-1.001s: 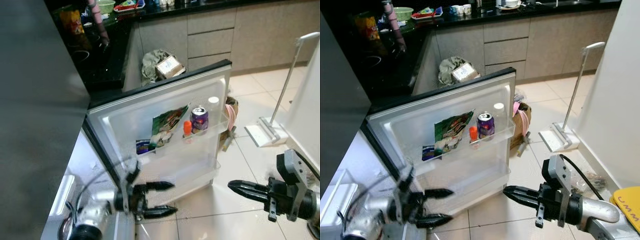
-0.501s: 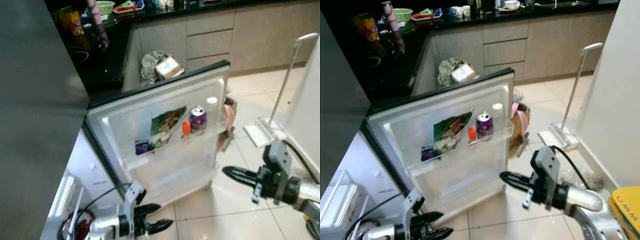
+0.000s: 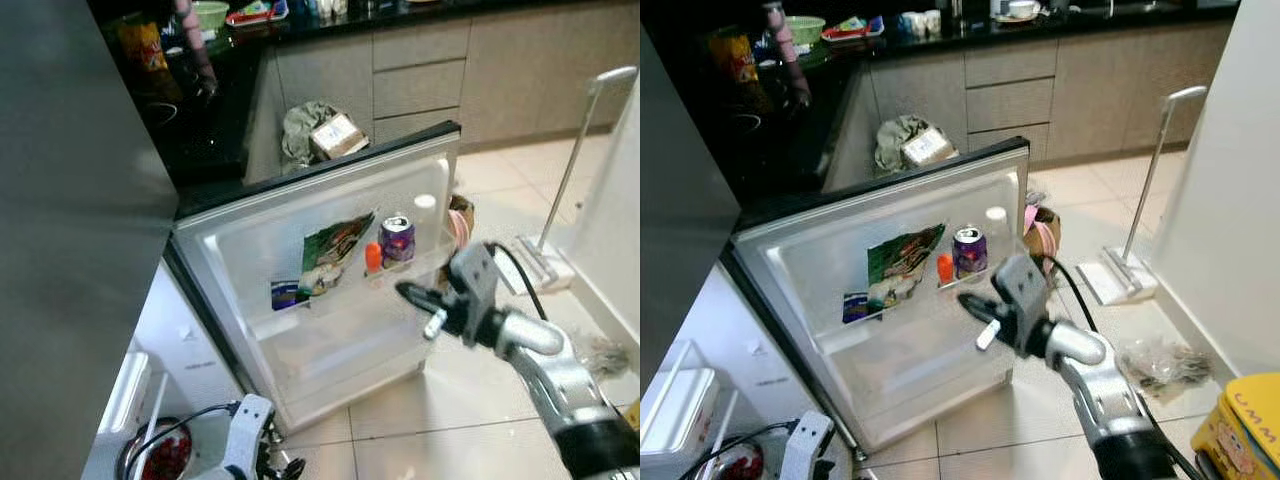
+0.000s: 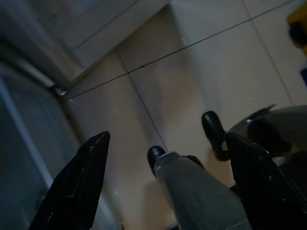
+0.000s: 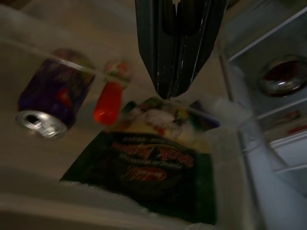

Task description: Restocking fridge

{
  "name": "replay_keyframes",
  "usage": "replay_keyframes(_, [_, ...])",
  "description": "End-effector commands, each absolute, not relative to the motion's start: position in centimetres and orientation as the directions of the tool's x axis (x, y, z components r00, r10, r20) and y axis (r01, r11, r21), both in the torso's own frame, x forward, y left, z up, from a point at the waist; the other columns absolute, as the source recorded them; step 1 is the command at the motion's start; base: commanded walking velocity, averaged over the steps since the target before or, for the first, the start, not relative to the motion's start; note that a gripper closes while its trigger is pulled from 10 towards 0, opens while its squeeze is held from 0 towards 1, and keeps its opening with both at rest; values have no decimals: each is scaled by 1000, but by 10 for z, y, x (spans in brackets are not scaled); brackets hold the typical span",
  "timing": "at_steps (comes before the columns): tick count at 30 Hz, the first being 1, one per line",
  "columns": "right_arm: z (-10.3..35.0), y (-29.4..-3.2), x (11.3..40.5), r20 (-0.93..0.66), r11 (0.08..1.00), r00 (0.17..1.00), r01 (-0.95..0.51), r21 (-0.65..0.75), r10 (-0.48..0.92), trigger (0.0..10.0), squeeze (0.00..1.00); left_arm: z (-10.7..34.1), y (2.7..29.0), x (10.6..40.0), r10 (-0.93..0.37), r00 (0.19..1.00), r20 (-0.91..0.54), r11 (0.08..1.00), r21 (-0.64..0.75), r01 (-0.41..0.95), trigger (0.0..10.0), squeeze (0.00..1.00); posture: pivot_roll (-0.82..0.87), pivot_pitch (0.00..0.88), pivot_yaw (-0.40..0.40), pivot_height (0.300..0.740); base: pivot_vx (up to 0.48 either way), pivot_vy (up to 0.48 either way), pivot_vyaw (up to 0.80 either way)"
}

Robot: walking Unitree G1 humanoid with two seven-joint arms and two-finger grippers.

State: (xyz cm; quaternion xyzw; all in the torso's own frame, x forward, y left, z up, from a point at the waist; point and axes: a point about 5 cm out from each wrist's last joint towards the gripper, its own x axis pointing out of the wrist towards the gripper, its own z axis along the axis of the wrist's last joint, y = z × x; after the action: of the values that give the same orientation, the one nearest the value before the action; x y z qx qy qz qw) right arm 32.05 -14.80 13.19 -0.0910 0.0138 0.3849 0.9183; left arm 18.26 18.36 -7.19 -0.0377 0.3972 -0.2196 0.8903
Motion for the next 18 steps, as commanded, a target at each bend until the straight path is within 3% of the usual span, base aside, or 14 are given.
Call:
replay_keyframes(1, [128,-145,325,-106,694,713,-700,-167,693,0,0,-75,194,176,-376,586,-718,919,-209,334,10000,0,-95,0,70,740,0,0,0])
replay_keyframes(12, [132,-128,342,-81,682,700,-711,-174,709,0,0,-83,198,157,-336,566,-753,934,-190,302,10000,0,-69,0,66,740,0,0,0])
replay_keyframes(17, [134,-111,342,-54,605,616,-784,-141,786,0,0,-85,201,152,-332,558,-760,934,-184,306,10000,0,-58,0,68,740,0,0,0])
replay_keyframes(18, [135,-108,341,-51,588,598,-798,-132,800,1255,0,-85,201,151,-332,559,-760,935,-184,304,10000,0,-57,0,69,740,0,0,0])
